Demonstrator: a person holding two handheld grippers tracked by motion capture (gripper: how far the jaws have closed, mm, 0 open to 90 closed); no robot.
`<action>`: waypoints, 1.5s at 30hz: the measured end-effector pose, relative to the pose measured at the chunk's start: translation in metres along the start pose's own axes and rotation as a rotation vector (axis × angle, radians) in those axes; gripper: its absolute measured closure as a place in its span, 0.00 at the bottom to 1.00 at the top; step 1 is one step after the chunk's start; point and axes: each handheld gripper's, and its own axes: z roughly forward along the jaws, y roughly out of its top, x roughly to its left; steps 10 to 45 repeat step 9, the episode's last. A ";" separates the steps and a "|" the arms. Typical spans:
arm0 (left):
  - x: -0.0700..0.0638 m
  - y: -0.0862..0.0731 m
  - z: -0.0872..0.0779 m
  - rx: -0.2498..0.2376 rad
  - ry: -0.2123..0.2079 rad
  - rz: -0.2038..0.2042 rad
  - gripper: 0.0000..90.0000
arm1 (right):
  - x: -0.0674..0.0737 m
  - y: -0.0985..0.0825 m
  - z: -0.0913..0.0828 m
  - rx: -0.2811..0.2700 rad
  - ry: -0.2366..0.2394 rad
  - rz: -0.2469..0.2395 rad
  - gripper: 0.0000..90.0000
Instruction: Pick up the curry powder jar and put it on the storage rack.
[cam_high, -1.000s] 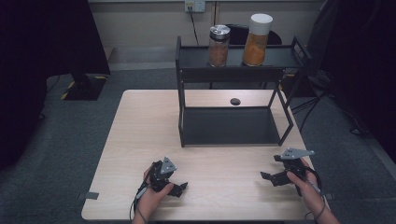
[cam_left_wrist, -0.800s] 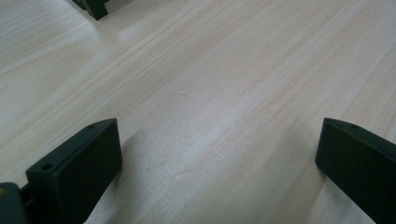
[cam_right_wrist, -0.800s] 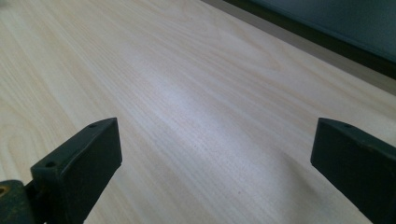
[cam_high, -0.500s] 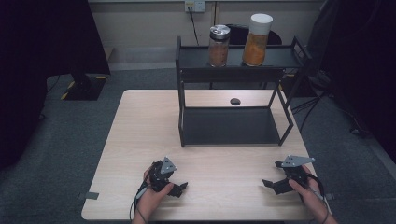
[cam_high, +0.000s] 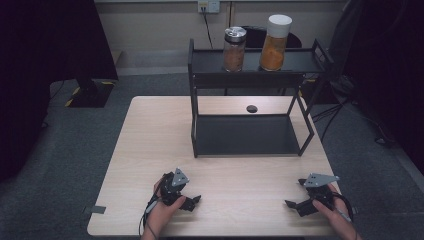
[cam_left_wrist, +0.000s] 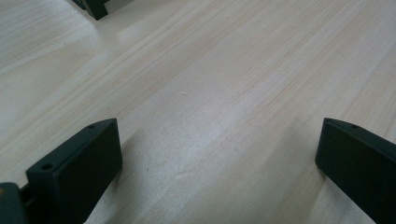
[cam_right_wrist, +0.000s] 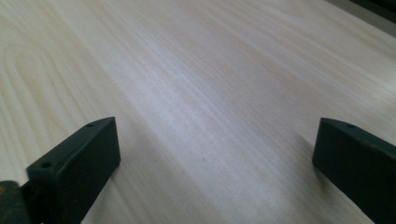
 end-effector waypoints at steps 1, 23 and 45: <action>0.000 0.000 0.000 0.000 0.000 0.000 0.00 | 0.000 0.000 0.000 0.000 0.003 -0.005 0.00; -0.001 0.000 -0.001 0.001 0.006 -0.011 0.00 | 0.001 -0.004 -0.003 -0.001 0.017 -0.015 0.00; -0.001 0.000 -0.001 0.001 0.006 -0.011 0.00 | 0.001 -0.004 -0.003 -0.001 0.017 -0.015 0.00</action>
